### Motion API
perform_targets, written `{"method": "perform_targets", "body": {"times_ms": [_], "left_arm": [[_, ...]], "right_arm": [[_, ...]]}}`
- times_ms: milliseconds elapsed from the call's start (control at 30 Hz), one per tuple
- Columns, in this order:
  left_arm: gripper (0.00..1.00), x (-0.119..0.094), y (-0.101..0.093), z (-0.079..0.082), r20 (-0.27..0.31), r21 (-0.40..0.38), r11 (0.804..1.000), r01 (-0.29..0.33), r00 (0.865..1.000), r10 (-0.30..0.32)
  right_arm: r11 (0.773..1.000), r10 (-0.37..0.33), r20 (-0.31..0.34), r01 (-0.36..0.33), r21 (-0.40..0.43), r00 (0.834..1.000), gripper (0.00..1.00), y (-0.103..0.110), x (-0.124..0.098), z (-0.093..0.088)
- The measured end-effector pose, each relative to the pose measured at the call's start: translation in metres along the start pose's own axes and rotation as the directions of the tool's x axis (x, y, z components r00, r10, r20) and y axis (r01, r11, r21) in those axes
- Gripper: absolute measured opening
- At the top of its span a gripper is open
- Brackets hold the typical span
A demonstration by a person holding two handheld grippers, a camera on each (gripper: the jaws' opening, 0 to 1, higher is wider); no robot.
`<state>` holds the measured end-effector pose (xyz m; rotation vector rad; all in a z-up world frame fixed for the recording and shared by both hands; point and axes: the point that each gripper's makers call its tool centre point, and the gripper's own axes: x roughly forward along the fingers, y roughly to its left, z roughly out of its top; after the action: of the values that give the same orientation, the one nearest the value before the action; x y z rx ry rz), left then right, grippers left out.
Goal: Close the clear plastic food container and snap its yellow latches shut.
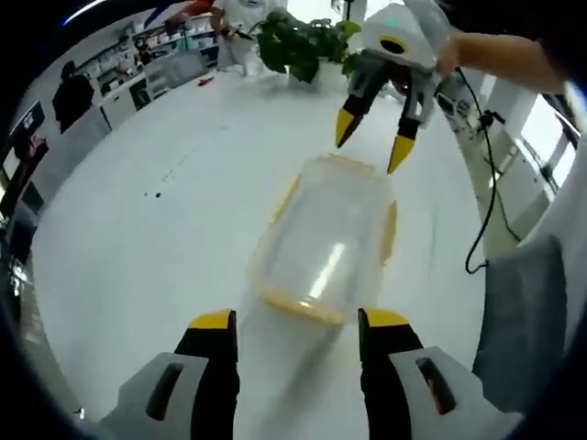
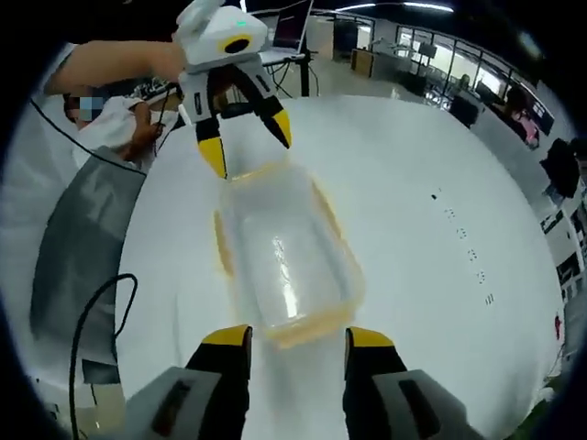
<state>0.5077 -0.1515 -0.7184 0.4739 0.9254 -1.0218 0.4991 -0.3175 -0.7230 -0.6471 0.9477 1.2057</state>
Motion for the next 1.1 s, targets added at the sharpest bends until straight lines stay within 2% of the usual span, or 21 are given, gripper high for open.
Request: {"method": "perform_targets", "body": {"times_ms": [100,233,300,400,533,600,733,867,900,933,1000,1100], "left_arm": [[0.50,0.000,-0.002,0.003,0.024,-0.090,0.996,0.002,1.000,0.000],[0.50,-0.001,0.000,-0.002,0.005,-0.122,0.992,-0.023,1.000,0.023],[0.50,-0.001,-0.002,-0.001,0.020,-0.166,0.986,-0.019,1.000,0.023],[0.50,0.000,-0.004,0.000,0.019,-0.186,0.982,-0.018,1.000,0.022],[0.50,0.003,-0.006,-0.003,0.007,-0.255,0.967,-0.023,1.000,0.025],[0.50,0.004,-0.006,-0.004,0.004,-0.317,0.948,-0.029,0.999,0.032],[0.51,0.007,-0.010,0.000,0.027,-0.372,0.928,-0.013,0.999,0.025],[0.50,0.010,-0.012,-0.002,0.026,-0.423,0.906,-0.019,0.999,0.033],[0.50,0.010,-0.012,-0.002,0.028,-0.445,0.895,-0.019,0.999,0.035],[0.50,0.011,-0.013,-0.003,0.030,-0.472,0.881,-0.015,0.999,0.033],[0.50,0.013,-0.015,-0.005,0.034,-0.496,0.868,-0.003,0.999,0.022],[0.50,0.016,-0.019,-0.006,0.040,-0.507,0.862,0.010,0.999,0.011]], "right_arm": [[0.999,-0.009,0.014,0.008,0.039,1.000,0.39,0.000,0.000,0.003],[0.993,-0.025,0.028,0.022,0.114,0.999,0.39,-0.003,-0.002,0.007],[0.991,-0.023,0.034,0.019,0.132,0.999,0.39,-0.002,-0.002,0.008],[0.982,-0.031,0.046,0.021,0.189,0.998,0.38,-0.003,0.000,0.011],[0.972,-0.055,0.047,0.042,0.233,0.997,0.36,-0.004,0.001,0.012],[0.957,-0.075,0.047,0.059,0.283,0.996,0.35,-0.007,0.002,0.013],[0.926,-0.085,0.053,0.060,0.373,0.995,0.37,-0.010,0.005,0.012],[0.907,-0.088,0.062,0.054,0.418,0.994,0.37,-0.010,0.009,0.011],[0.887,-0.080,0.084,0.032,0.461,0.993,0.36,-0.007,0.009,0.014],[0.876,-0.077,0.095,0.022,0.482,0.992,0.36,-0.006,0.010,0.015],[0.857,-0.077,0.099,0.016,0.515,0.992,0.36,-0.007,0.011,0.013],[0.845,-0.075,0.100,0.010,0.535,0.992,0.36,-0.007,0.014,0.009]]}}
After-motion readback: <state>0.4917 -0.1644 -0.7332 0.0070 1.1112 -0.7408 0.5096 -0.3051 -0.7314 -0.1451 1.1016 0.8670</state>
